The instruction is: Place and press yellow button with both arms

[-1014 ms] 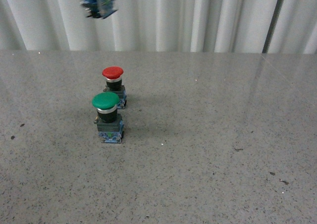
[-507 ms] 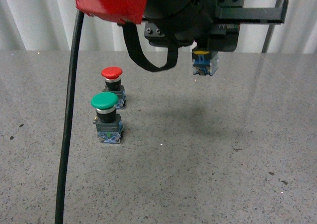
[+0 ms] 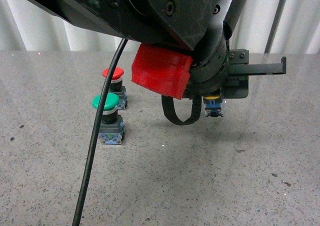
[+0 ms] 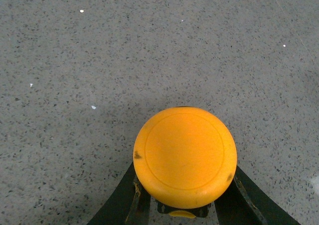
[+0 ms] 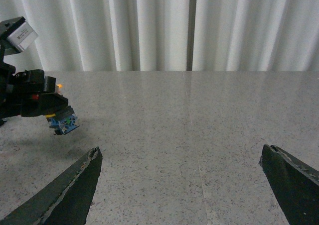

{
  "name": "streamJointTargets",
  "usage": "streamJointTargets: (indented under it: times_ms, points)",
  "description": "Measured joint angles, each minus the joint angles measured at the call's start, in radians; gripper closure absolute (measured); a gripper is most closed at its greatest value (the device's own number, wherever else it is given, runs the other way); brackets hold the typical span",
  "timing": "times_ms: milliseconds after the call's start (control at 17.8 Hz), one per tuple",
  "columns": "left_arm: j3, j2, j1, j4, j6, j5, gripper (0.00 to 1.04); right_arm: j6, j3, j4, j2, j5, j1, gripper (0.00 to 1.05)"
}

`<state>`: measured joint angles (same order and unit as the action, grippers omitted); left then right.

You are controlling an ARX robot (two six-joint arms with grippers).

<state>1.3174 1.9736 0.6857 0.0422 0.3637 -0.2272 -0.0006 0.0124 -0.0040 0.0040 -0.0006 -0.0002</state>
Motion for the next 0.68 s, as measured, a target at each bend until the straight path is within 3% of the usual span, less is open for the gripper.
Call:
streamJointTargets:
  times_ms: [113,338,451,507,676]
  points:
    - [0.011,0.031,0.003,-0.01,0.018,-0.007,0.77,0.0,0.0,0.0,0.0,0.0,0.0,0.07]
    - [0.029,0.058,0.0,-0.005,0.039,-0.005,0.38,0.0,0.0,0.0,0.0,0.0,0.0,0.07]
    - [0.031,0.058,0.004,0.002,0.024,-0.005,0.11,0.0,0.0,0.0,0.0,0.0,0.0,0.07]
    - [0.031,0.056,0.005,0.01,0.014,-0.005,0.05,0.0,0.0,0.0,0.0,0.0,0.0,0.07]
    - [0.006,0.005,0.0,0.06,-0.048,-0.018,0.07,0.0,0.0,0.0,0.0,0.0,0.0,0.07]
